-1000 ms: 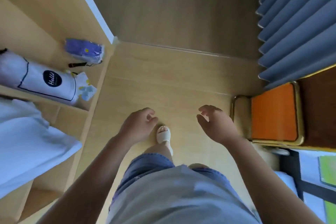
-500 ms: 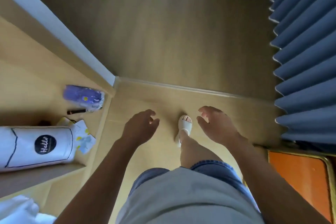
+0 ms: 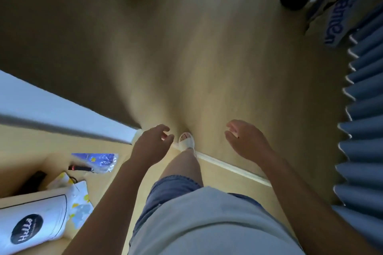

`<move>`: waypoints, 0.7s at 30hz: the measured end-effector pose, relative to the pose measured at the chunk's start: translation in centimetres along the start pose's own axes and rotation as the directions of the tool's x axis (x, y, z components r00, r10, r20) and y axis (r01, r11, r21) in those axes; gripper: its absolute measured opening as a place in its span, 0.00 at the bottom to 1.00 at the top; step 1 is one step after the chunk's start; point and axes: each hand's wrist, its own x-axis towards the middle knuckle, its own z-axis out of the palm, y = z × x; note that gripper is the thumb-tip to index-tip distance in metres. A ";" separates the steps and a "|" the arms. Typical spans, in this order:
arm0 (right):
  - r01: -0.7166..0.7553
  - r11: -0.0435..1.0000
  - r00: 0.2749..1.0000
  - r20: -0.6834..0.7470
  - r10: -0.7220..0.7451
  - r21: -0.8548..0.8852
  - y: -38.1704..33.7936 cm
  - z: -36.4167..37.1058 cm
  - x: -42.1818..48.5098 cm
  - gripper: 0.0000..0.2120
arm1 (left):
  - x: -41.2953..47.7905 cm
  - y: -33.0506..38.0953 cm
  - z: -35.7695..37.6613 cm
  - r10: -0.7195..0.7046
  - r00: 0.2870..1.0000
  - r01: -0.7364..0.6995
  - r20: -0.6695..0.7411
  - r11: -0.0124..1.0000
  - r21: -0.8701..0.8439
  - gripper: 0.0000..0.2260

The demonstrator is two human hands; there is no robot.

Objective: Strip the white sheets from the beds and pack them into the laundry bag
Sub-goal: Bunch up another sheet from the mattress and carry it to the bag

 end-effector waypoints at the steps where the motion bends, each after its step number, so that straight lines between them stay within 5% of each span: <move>1: 0.003 1.000 1.000 -0.010 -0.003 -0.001 -0.7 -1.3 3.0 0.15 | 3.0 0.8 -1.6 0.012 1.000 -0.012 0.003 1.000 0.009 0.15; 11: -0.021 0.998 1.000 -0.010 0.022 0.063 -7.9 -13.9 26.8 0.13 | 28.1 11.6 -16.3 0.110 0.991 -0.114 0.079 0.993 0.042 0.15; 21: 0.105 0.994 0.994 0.022 -0.105 -0.013 -10.6 -27.0 56.4 0.17 | 50.9 18.9 -25.7 -0.024 0.999 0.026 0.040 0.998 -0.063 0.15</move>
